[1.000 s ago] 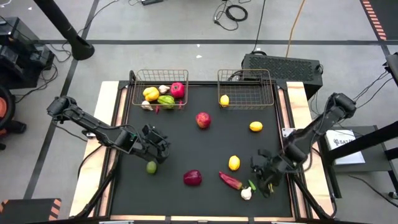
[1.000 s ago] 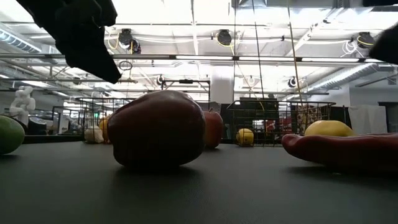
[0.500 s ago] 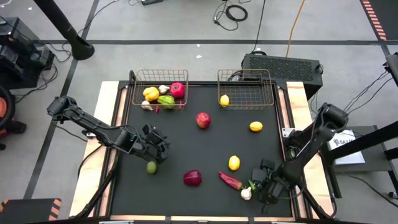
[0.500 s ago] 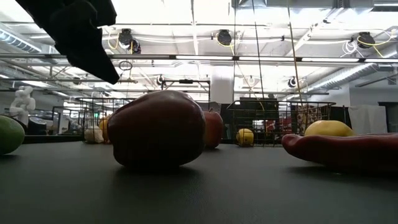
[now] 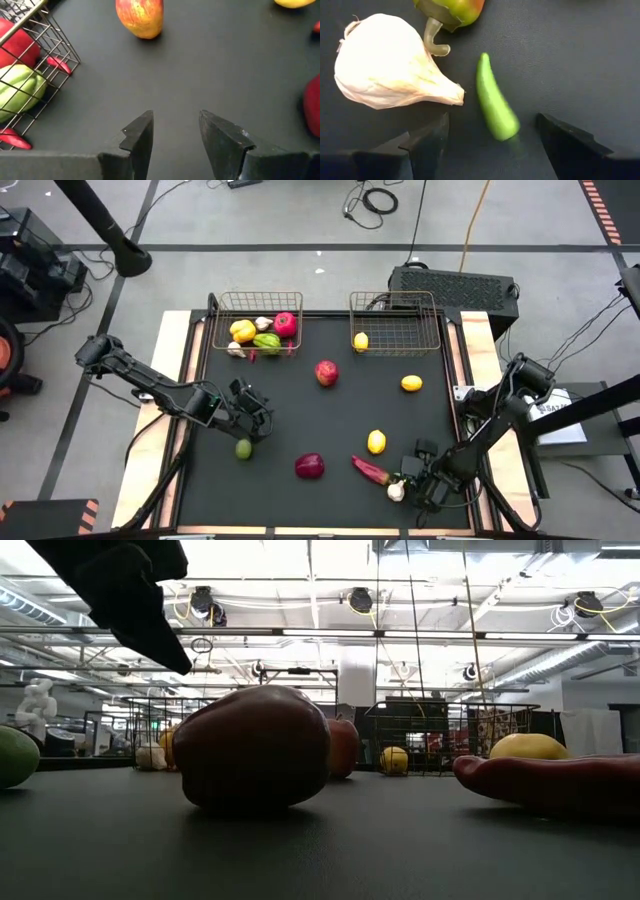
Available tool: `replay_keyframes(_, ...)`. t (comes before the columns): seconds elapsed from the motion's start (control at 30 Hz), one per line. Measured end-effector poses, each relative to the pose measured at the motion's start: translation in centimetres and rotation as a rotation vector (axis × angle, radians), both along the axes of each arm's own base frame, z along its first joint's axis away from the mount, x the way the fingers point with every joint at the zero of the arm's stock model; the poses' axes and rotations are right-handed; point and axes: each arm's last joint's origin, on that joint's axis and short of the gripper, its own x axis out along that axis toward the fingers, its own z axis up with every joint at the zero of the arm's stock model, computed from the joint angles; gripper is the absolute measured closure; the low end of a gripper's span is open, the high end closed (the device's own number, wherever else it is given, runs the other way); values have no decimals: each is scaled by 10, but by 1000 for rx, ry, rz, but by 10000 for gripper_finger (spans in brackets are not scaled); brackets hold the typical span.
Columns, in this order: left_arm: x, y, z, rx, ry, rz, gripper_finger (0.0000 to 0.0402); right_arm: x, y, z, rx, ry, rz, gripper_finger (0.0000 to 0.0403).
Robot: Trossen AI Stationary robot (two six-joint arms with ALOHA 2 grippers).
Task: Sort produce into baskets
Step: Put the green chili pepper into the left wire basket
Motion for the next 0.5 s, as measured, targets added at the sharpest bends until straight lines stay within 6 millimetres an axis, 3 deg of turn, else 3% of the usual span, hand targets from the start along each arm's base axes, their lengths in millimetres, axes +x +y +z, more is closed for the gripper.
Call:
replay_keyframes(0.23, 1, 1, 0, -4, -2, 11, 235, 0, -1, 0, -13, -3, 22, 116)
replay_keyframes(0.5, 1, 1, 0, -6, -4, 12, 235, -1, -2, -1, -34, 0, 50, 209)
